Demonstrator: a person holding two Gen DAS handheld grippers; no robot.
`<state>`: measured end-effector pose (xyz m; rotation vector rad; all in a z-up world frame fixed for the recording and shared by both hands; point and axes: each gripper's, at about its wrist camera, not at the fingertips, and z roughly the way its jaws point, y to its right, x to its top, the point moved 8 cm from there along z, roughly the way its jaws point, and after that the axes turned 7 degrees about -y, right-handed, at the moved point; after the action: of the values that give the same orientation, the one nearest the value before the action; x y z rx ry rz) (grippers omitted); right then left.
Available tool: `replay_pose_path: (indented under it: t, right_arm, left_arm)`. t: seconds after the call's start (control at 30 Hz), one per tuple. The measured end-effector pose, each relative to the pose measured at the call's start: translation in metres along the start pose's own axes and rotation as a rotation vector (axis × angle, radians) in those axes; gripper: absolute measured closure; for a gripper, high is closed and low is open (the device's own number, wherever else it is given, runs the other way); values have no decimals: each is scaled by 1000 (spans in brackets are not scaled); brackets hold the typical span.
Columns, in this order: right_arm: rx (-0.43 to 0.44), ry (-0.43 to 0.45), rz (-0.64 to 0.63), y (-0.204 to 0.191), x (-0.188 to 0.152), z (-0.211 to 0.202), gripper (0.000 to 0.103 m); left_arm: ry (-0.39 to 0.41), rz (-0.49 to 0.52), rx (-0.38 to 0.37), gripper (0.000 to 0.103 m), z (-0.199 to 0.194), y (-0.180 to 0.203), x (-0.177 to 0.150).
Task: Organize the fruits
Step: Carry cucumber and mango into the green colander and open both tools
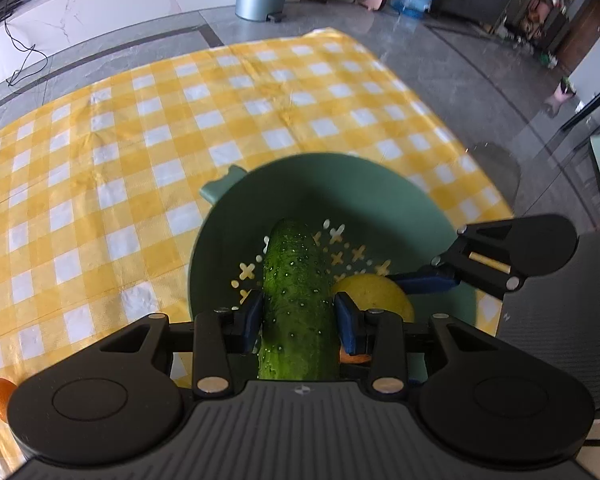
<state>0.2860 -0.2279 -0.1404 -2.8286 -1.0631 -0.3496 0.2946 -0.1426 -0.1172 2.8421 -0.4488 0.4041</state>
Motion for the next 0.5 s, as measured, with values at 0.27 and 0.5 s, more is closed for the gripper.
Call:
replay_pose_path:
  t: [0.27, 0.5]
  right_arm:
    - [-2, -69, -36, -2, -7, 11, 42]
    - [38, -105, 17, 4, -8, 20, 41]
  left_arm:
    - [-36, 12, 27, 60, 17, 0, -6]
    - [-47, 30, 46, 60, 18, 2, -6]
